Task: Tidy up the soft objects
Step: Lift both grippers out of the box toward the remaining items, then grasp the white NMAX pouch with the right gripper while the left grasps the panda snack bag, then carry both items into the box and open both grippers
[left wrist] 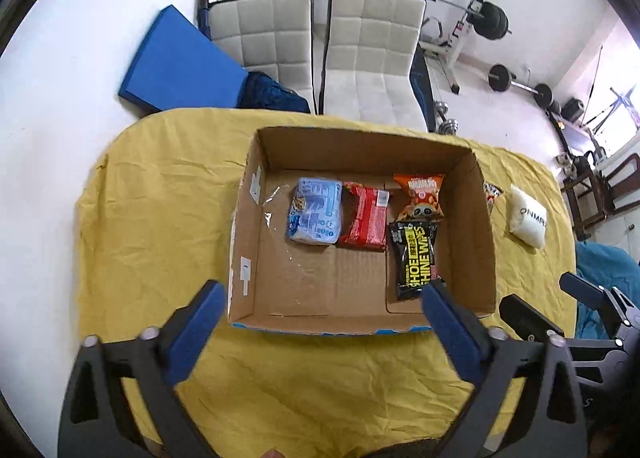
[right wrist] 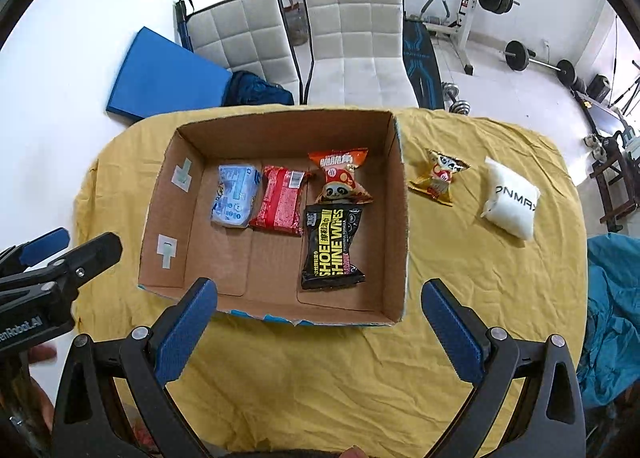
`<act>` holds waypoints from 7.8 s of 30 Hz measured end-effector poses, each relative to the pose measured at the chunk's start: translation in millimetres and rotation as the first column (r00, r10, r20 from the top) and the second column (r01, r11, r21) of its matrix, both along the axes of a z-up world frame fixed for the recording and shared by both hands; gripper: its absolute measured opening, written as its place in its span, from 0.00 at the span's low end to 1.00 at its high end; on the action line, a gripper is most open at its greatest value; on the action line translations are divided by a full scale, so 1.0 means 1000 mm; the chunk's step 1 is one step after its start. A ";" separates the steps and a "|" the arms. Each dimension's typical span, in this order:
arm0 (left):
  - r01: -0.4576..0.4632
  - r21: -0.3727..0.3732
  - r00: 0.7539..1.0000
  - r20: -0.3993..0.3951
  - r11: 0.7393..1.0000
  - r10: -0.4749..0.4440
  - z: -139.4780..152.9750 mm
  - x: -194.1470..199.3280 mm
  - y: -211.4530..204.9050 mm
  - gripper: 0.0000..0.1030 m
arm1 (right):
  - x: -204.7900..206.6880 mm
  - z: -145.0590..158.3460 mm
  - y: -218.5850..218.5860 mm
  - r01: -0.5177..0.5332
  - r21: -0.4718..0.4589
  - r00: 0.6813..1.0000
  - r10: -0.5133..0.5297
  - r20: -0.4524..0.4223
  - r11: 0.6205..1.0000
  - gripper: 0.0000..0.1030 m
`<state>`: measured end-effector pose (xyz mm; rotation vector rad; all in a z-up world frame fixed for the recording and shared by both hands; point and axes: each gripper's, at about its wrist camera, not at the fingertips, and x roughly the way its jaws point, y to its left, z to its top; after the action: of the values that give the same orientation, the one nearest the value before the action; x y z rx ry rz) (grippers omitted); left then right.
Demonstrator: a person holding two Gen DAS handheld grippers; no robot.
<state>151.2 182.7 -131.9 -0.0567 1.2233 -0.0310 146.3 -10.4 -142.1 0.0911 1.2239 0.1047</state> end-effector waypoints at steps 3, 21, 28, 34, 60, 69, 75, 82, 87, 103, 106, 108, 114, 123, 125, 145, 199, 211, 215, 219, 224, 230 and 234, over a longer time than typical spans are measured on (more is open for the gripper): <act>-0.010 -0.002 1.000 0.024 1.000 0.011 0.009 -0.006 0.001 1.00 | -0.006 0.008 -0.003 0.004 -0.008 1.000 -0.003 0.018 1.000 1.00; 0.014 -0.017 1.000 0.006 1.000 -0.014 0.016 -0.011 -0.050 1.00 | -0.018 0.015 -0.079 0.082 0.060 0.996 -0.083 0.020 0.995 1.00; 0.149 -0.012 0.989 -0.005 0.989 -0.149 0.006 0.020 -0.128 1.00 | -0.005 -0.007 -0.183 0.248 0.011 0.969 -0.248 -0.017 0.969 1.00; 0.300 -0.017 0.953 -0.024 0.954 -0.301 -0.011 0.068 -0.220 1.00 | 0.021 -0.045 -0.276 0.373 -0.020 0.923 -0.374 -0.094 0.927 1.00; 0.379 0.021 0.831 -0.448 0.925 -0.330 -0.213 0.253 -0.359 0.97 | 0.168 -0.271 -0.354 0.481 0.089 0.806 -0.400 -0.437 0.872 0.89; 0.483 0.013 0.726 -0.565 0.875 -0.392 -0.250 0.245 -0.368 0.78 | 0.154 -0.268 -0.363 0.457 0.065 0.806 -0.382 -0.452 0.887 0.82; 0.444 -0.025 0.734 -0.563 0.896 -0.380 -0.258 0.234 -0.364 0.42 | 0.138 -0.267 -0.368 0.413 0.044 0.805 -0.342 -0.484 0.910 0.81; 0.419 -0.031 0.776 -0.507 0.907 -0.376 -0.250 0.206 -0.365 0.36 | 0.102 -0.267 -0.369 0.400 0.037 0.789 -0.324 -0.521 0.916 0.80; 0.415 -0.078 0.769 -0.502 0.906 -0.395 -0.242 0.155 -0.373 0.35 | 0.073 -0.265 -0.369 0.409 0.014 0.781 -0.342 -0.523 0.912 0.80; 0.418 -0.016 0.796 -0.476 0.908 -0.375 -0.255 0.101 -0.385 0.44 | 0.050 -0.269 -0.359 0.438 -0.028 0.789 -0.399 -0.467 0.899 0.82; 0.399 -0.011 0.811 -0.463 0.917 -0.358 -0.263 0.104 -0.367 0.47 | 0.047 -0.266 -0.354 0.433 -0.023 0.792 -0.392 -0.468 0.901 0.82; 0.360 -0.022 0.835 -0.438 0.933 -0.333 -0.265 0.101 -0.361 0.47 | 0.046 -0.273 -0.370 0.430 -0.017 0.794 -0.387 -0.469 0.903 0.82; 0.334 -0.001 0.855 -0.420 0.942 -0.304 -0.264 0.086 -0.364 0.50 | 0.039 -0.271 -0.375 0.429 -0.010 0.796 -0.384 -0.467 0.903 0.82; 0.328 -0.029 0.835 -0.458 0.944 -0.304 -0.258 0.112 -0.375 0.39 | 0.033 -0.264 -0.382 0.437 0.005 0.811 -0.391 -0.435 0.900 0.76; 0.329 -0.027 0.839 -0.449 0.944 -0.306 -0.256 0.110 -0.373 0.35 | 0.031 -0.260 -0.382 0.439 0.016 0.813 -0.389 -0.434 0.899 0.75; 0.402 -0.037 0.894 -0.197 0.915 -0.401 -0.128 0.036 -0.334 0.33 | 0.006 -0.146 -0.349 0.381 0.135 0.898 -0.332 -0.290 0.915 0.73; -0.016 -0.162 0.888 -0.456 0.987 -0.061 -0.195 0.081 0.027 0.33 | 0.083 -0.199 0.053 -0.011 0.202 0.907 0.094 -0.411 0.979 0.74; -0.030 -0.117 0.870 -0.493 0.993 -0.032 -0.207 0.082 0.026 0.40 | 0.089 -0.217 0.057 -0.033 0.186 0.890 0.114 -0.442 0.982 0.81; -0.021 -0.079 0.886 -0.464 0.997 -0.018 -0.199 0.078 0.021 0.45 | 0.087 -0.210 0.064 -0.060 0.176 0.896 0.131 -0.425 0.982 0.85; -0.014 -0.065 0.901 -0.434 0.998 -0.016 -0.185 0.075 0.011 0.53 | 0.084 -0.197 0.065 -0.090 0.141 0.908 0.140 -0.396 0.986 0.88; -0.011 -0.049 0.925 -0.381 0.999 -0.009 -0.162 0.070 0.003 0.76 | 0.083 -0.177 0.055 -0.078 0.120 0.927 0.117 -0.357 0.990 0.99; -0.025 -0.043 0.947 -0.321 0.999 0.010 -0.138 0.066 0.001 0.90 | 0.082 -0.164 0.031 -0.035 0.079 0.947 0.058 -0.316 0.996 1.00; -0.035 -0.031 0.955 -0.295 0.999 0.024 -0.126 0.063 0.002 0.93 | 0.081 -0.157 0.017 -0.007 0.062 0.950 0.026 -0.310 0.998 1.00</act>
<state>214.0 184.4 -257.8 -0.1141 1.5210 -0.0185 227.0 6.4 -299.6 0.1543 1.5370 0.1456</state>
